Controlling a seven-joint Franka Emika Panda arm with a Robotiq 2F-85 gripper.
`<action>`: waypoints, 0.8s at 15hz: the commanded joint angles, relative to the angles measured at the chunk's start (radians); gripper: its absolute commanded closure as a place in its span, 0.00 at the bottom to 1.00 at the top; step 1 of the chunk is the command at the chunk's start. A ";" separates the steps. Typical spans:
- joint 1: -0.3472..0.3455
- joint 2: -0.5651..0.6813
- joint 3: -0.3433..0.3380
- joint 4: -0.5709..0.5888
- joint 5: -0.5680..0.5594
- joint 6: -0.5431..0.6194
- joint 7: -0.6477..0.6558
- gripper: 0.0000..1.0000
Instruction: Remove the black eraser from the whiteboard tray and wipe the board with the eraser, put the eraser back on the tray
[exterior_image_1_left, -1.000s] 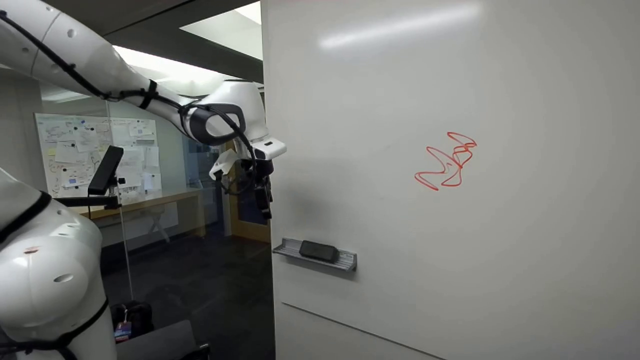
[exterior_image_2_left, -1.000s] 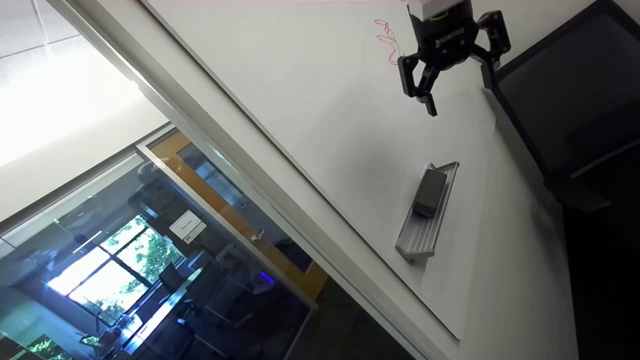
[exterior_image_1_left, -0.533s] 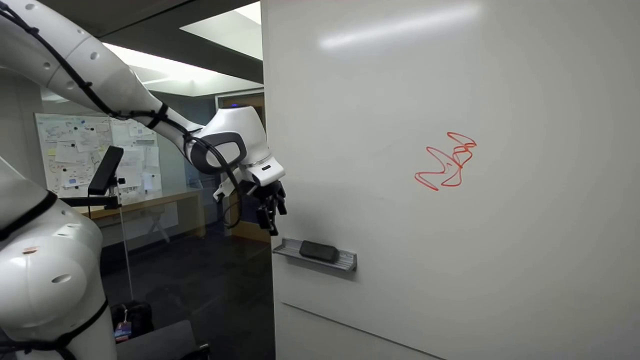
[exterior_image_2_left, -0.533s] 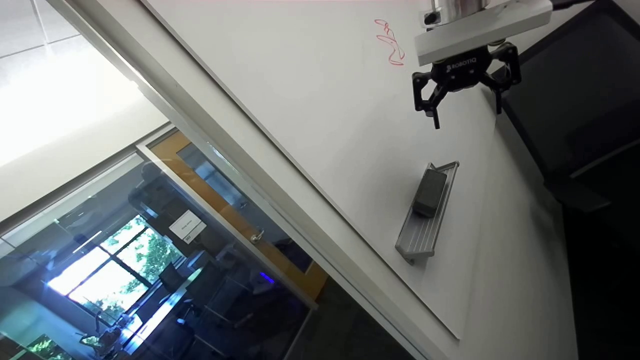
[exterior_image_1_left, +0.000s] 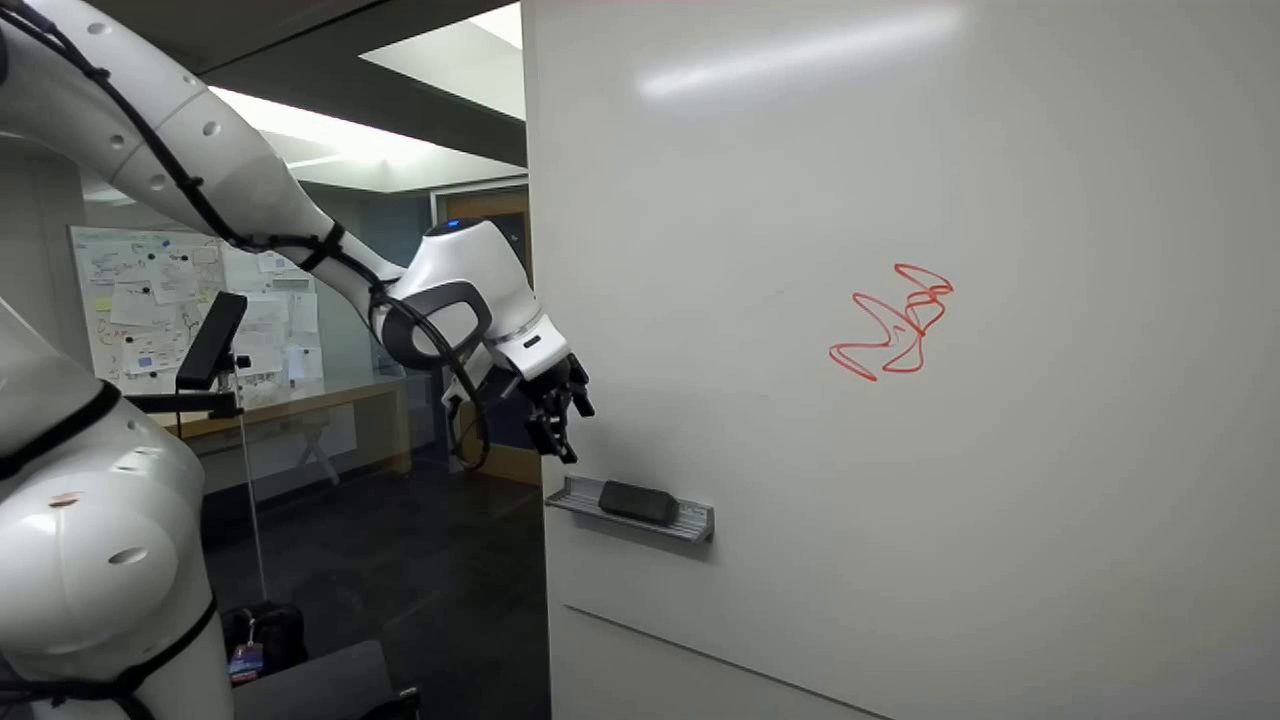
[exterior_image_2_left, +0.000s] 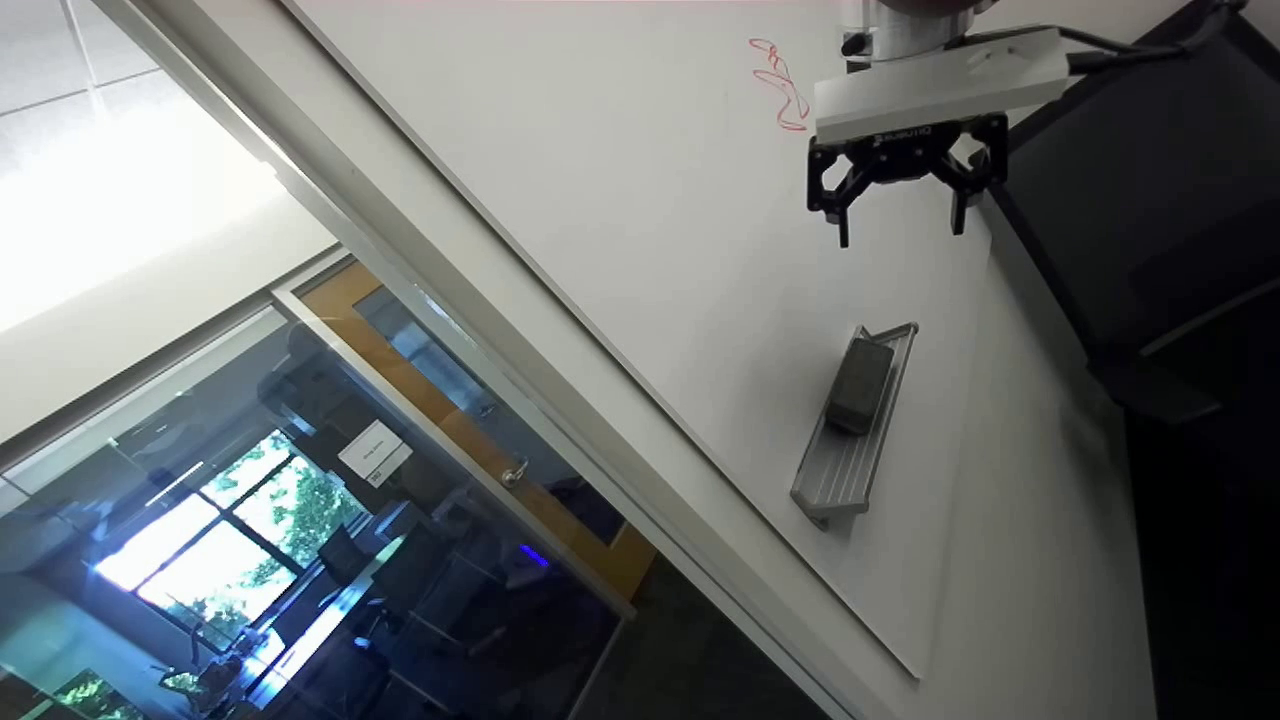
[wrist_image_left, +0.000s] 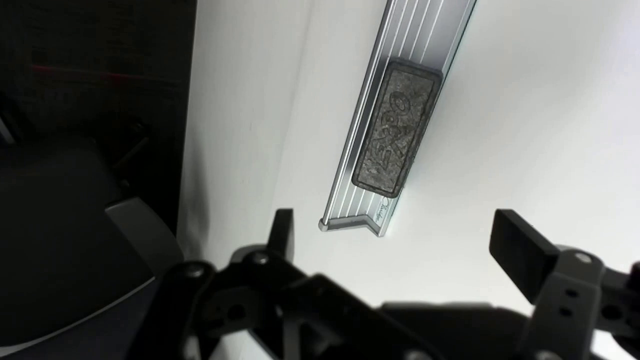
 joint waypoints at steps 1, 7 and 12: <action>0.004 -0.001 -0.006 0.001 -0.004 -0.003 0.001 0.00; 0.087 0.107 -0.076 0.000 0.129 0.155 -0.016 0.00; 0.345 0.215 -0.237 -0.002 0.391 0.383 -0.110 0.00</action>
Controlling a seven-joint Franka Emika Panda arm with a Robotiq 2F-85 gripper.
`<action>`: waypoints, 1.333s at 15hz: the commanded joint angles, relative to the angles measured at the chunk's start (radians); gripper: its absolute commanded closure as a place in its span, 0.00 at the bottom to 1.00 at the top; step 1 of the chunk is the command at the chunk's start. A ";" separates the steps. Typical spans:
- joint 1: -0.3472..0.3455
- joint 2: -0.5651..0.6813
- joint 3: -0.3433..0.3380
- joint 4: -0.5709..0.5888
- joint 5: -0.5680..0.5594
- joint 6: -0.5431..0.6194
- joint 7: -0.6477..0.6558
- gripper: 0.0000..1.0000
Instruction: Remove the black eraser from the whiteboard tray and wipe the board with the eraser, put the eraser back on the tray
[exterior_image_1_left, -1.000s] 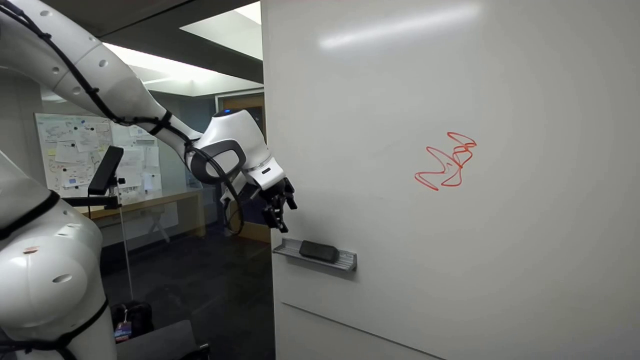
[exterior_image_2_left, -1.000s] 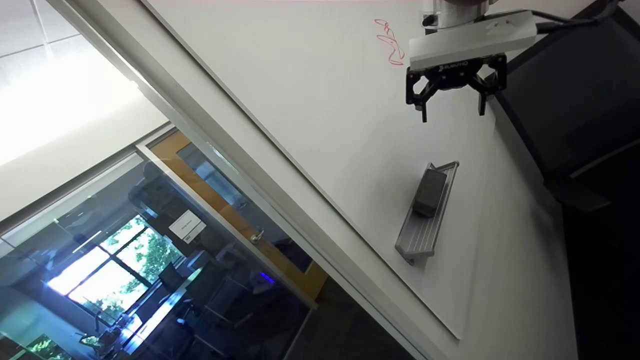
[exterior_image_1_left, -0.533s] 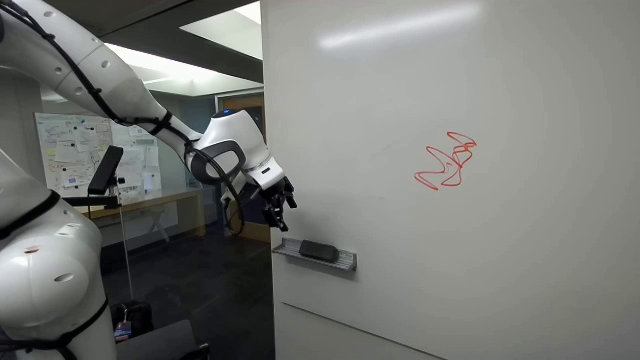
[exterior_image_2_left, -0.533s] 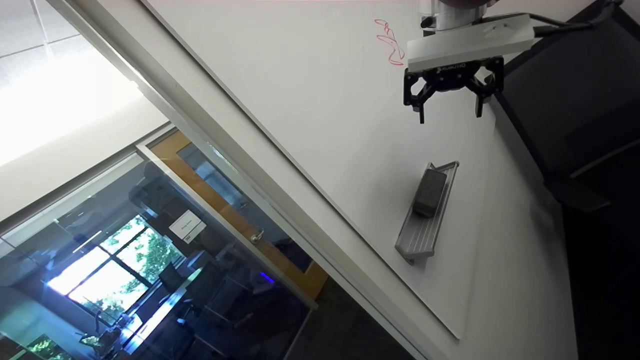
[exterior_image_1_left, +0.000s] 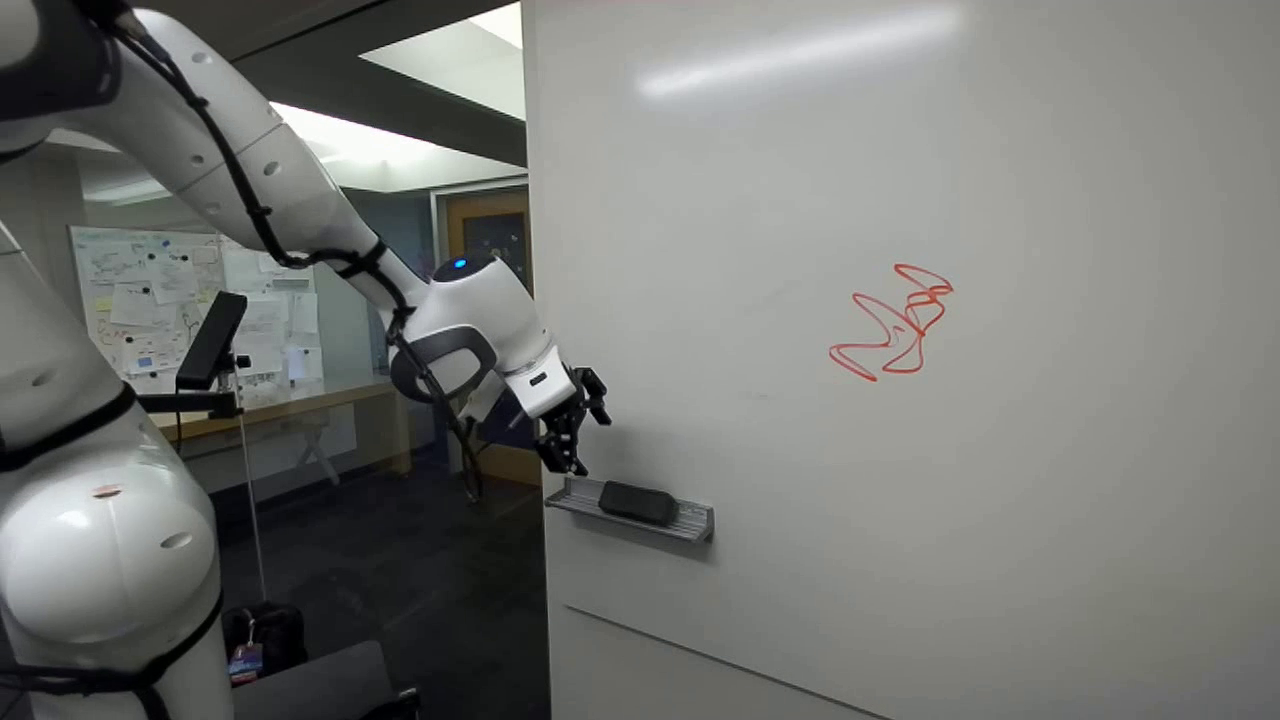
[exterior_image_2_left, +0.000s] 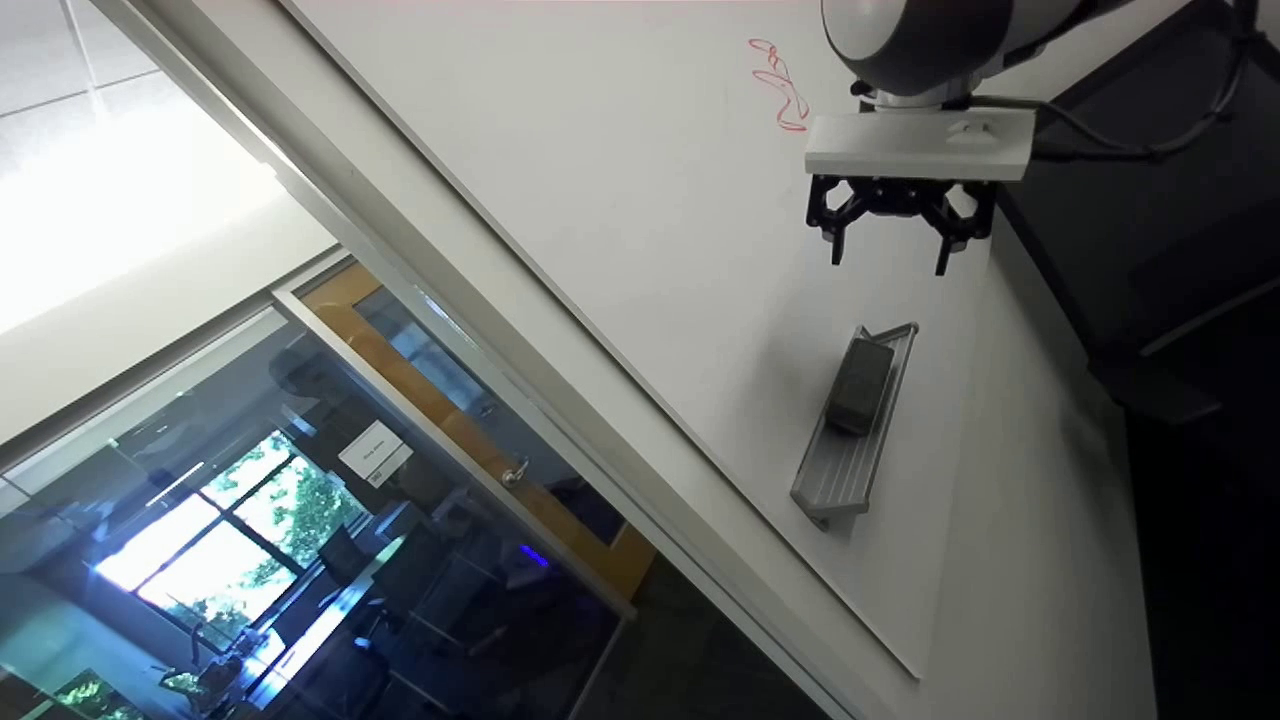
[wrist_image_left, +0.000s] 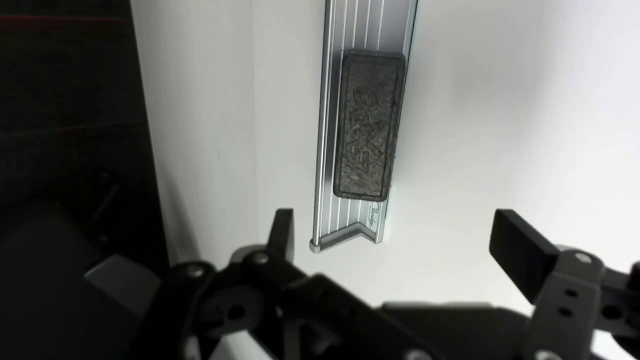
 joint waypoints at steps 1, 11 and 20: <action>0.203 0.059 -0.134 0.000 0.159 0.138 -0.076 0.00; 0.668 0.011 -0.608 0.008 0.228 0.154 -0.345 0.00; 1.129 -0.073 -1.128 0.014 0.288 0.223 -0.552 0.00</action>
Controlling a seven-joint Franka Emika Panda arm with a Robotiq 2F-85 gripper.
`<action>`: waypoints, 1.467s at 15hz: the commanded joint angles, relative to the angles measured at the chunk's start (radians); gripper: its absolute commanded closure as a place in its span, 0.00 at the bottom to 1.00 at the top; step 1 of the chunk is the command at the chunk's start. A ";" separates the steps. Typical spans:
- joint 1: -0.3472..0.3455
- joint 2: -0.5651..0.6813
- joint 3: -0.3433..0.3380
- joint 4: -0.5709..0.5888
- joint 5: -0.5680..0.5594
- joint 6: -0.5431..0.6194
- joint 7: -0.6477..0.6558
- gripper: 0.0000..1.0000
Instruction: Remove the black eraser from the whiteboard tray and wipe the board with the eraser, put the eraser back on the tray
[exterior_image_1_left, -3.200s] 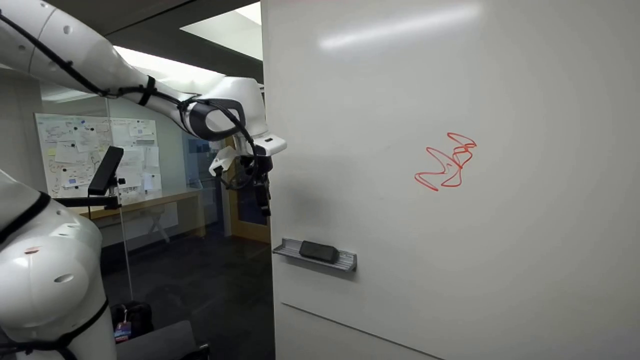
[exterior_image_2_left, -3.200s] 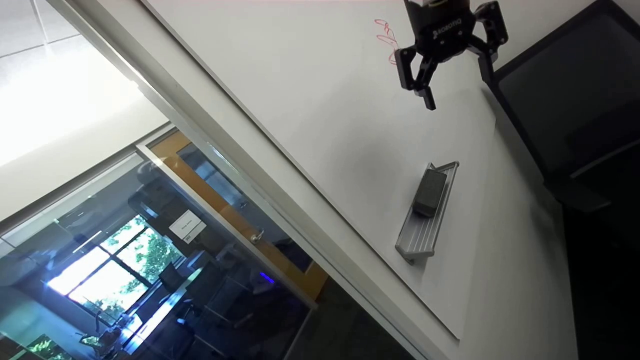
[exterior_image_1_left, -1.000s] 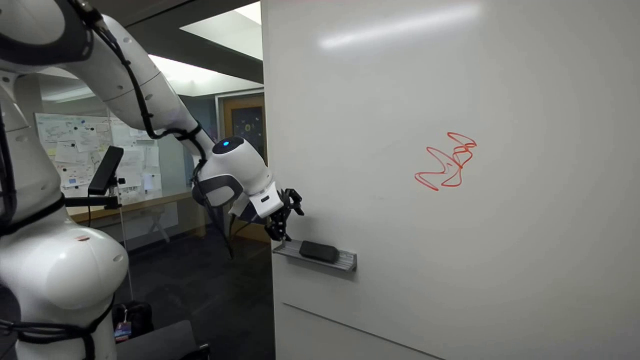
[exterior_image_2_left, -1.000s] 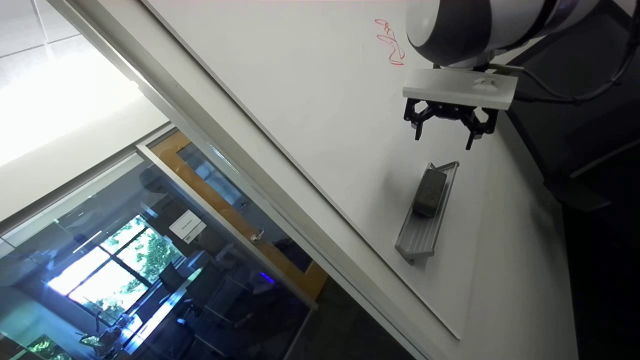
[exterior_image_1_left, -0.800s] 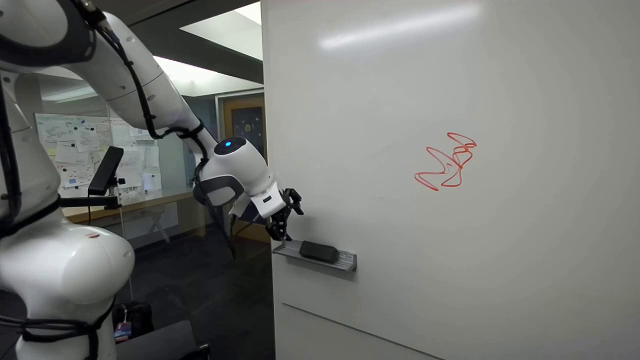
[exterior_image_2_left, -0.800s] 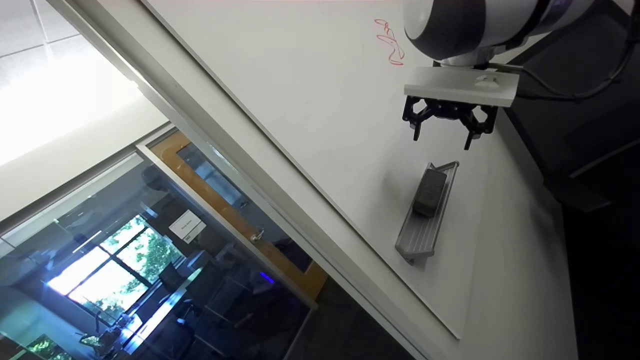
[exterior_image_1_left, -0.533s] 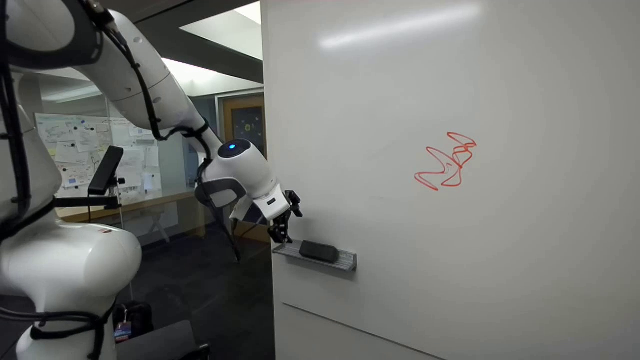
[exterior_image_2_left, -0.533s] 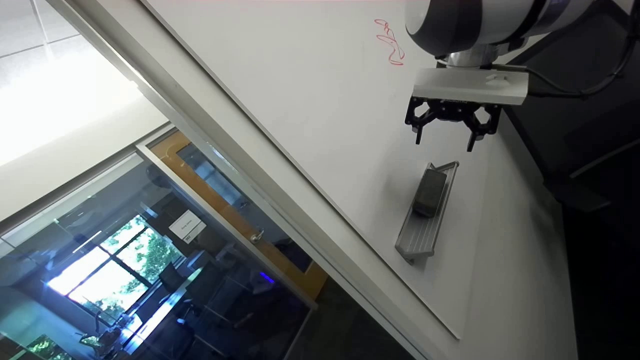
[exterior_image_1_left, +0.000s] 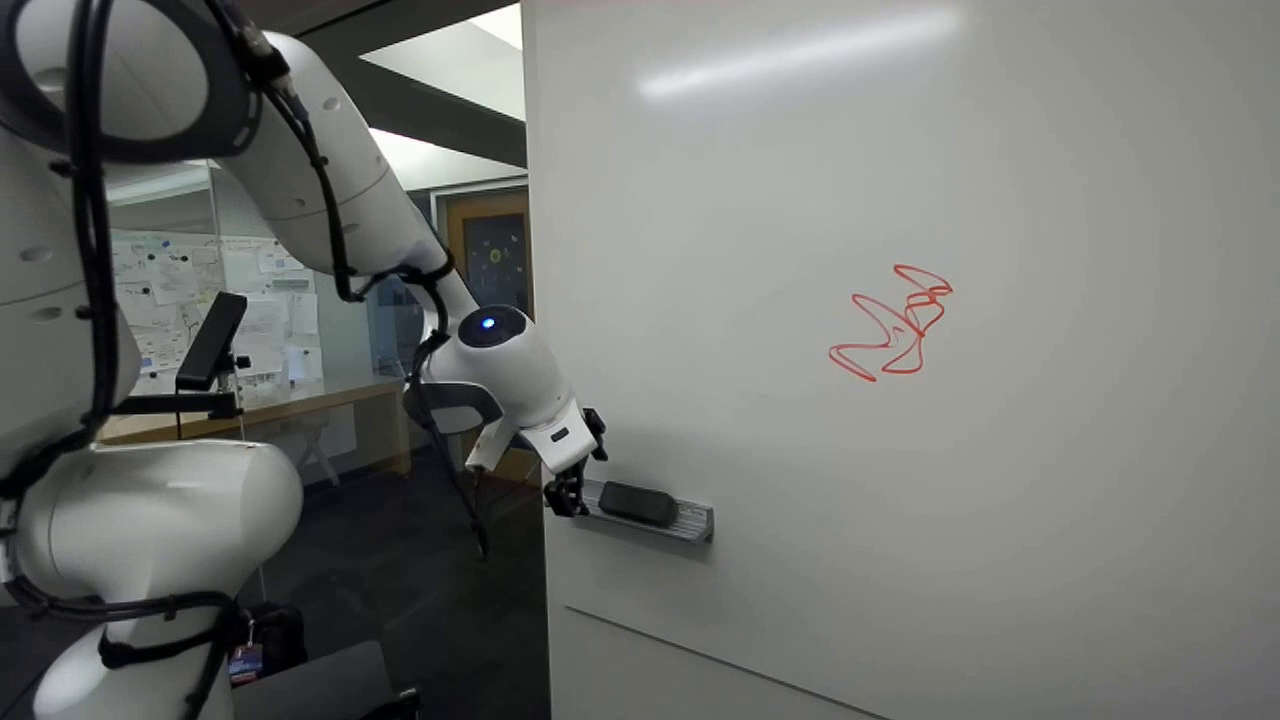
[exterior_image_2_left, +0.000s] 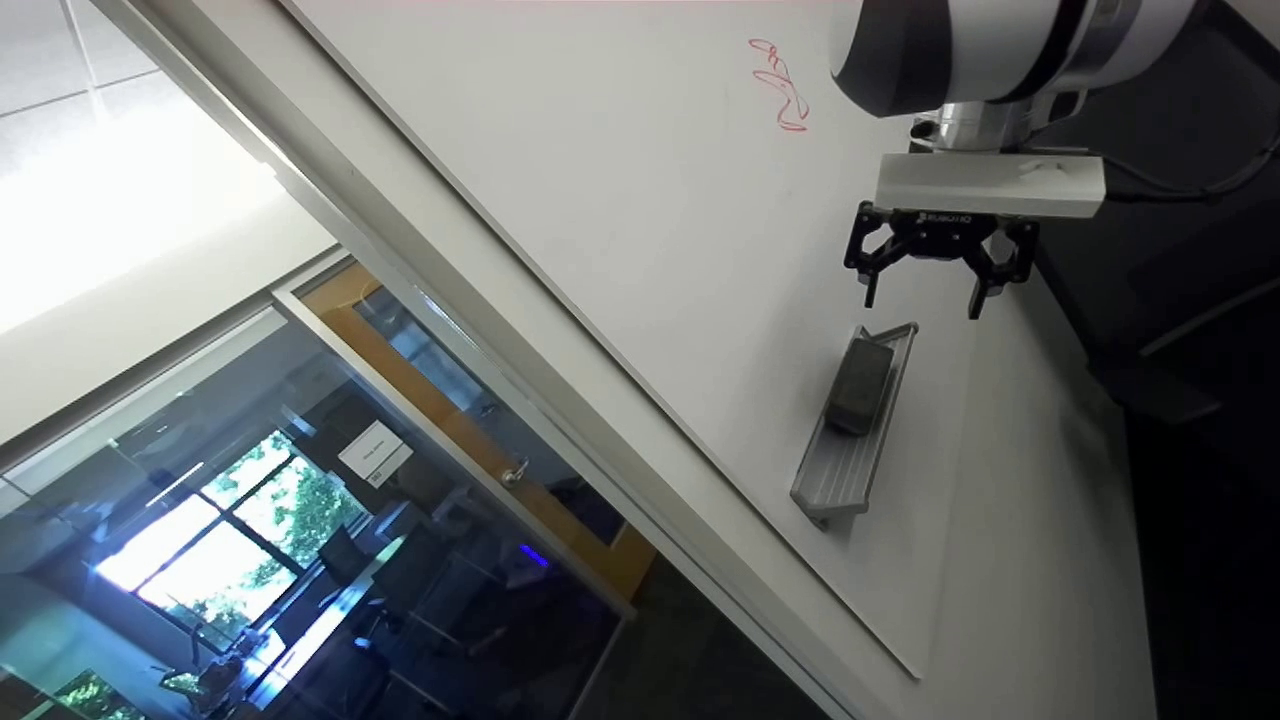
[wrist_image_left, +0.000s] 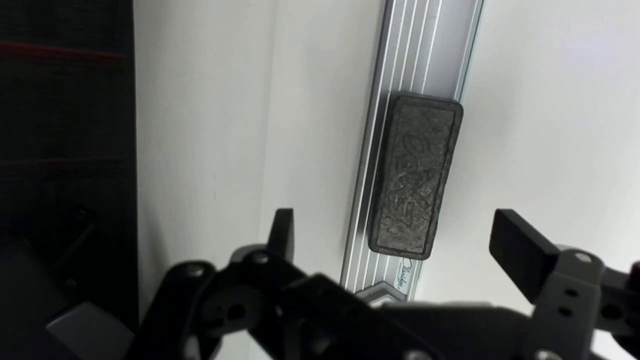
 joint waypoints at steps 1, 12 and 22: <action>0.208 -0.084 -0.190 0.000 0.033 0.093 -0.060 0.00; 0.340 -0.085 -0.321 0.017 -0.027 0.198 -0.001 0.00; 0.442 0.005 -0.407 0.110 -0.050 0.198 0.157 0.00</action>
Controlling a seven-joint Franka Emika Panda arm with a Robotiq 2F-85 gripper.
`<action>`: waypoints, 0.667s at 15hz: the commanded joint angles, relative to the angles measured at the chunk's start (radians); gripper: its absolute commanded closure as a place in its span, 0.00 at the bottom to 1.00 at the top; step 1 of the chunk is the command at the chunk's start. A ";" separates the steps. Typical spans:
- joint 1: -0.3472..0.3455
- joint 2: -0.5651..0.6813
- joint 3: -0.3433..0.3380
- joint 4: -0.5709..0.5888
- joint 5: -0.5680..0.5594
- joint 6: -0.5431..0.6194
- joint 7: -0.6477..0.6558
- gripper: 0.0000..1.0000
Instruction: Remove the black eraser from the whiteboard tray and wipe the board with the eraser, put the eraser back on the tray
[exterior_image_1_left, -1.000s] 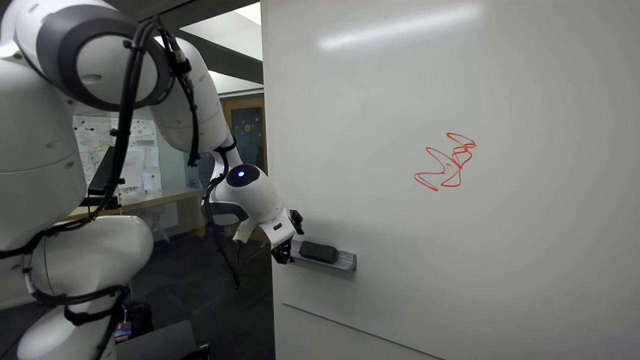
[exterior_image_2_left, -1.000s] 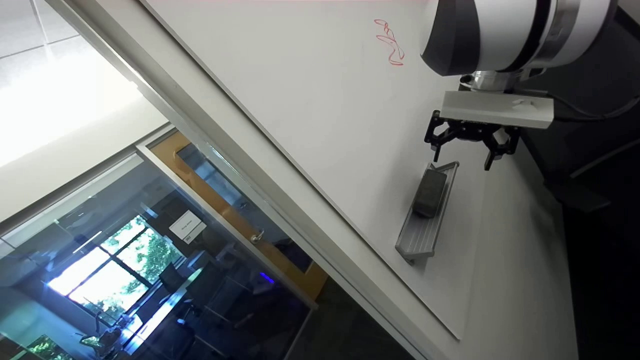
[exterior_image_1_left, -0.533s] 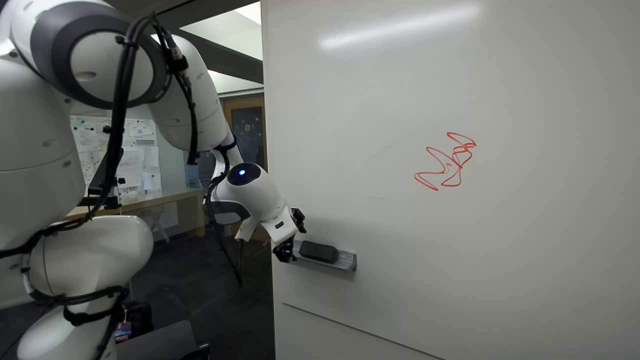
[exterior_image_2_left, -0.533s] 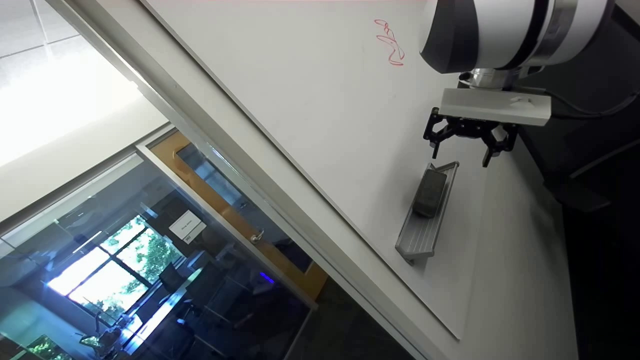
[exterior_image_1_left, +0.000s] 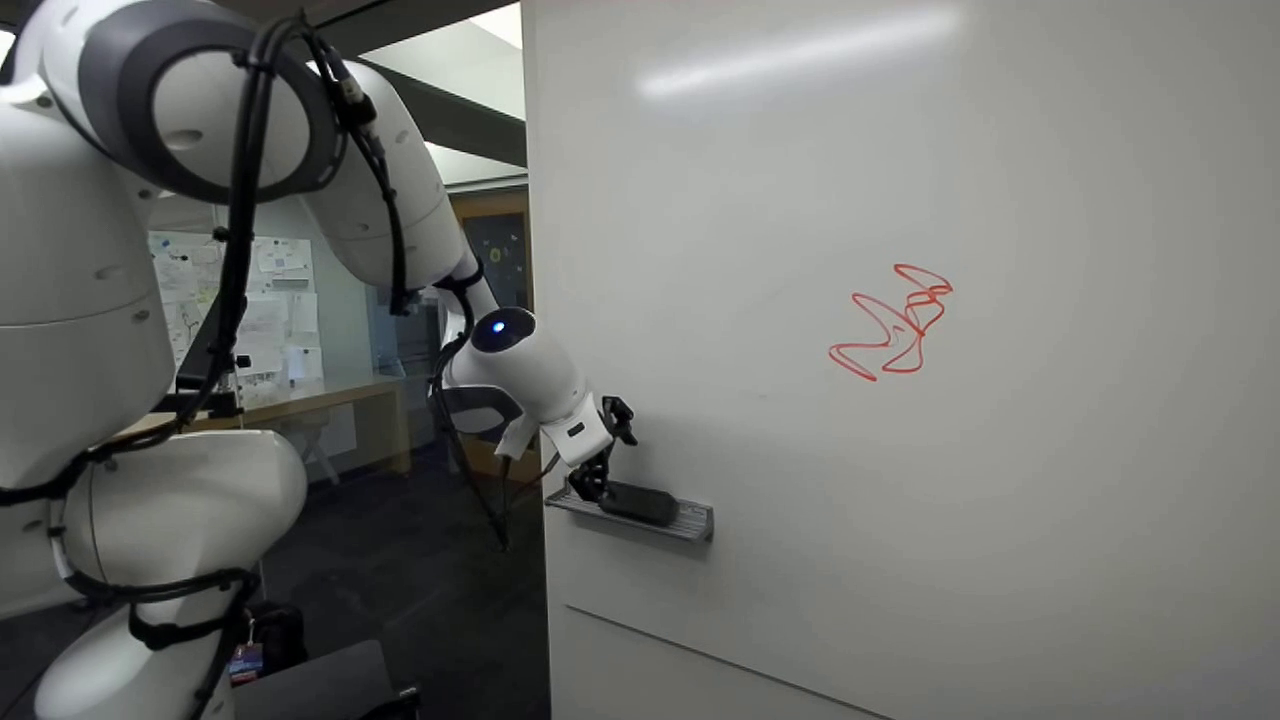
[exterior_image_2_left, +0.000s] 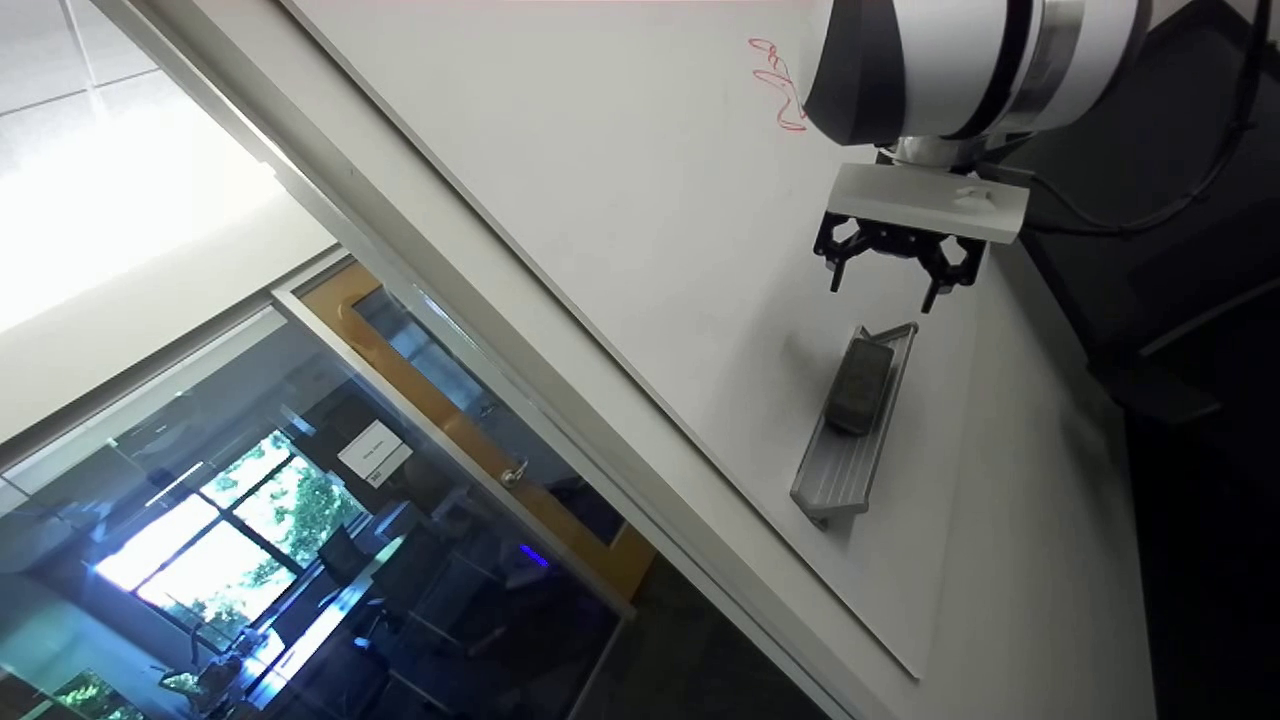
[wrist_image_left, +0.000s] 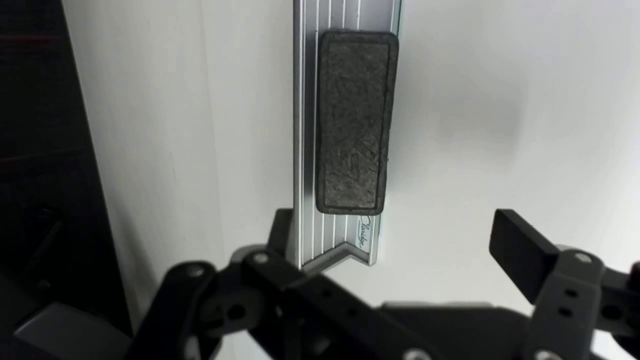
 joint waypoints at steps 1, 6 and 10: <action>0.062 0.046 -0.048 0.017 -0.017 0.000 0.079 0.00; 0.079 -0.001 -0.077 0.010 -0.132 0.000 0.113 0.00; 0.101 0.003 -0.125 0.006 -0.251 -0.001 0.167 0.00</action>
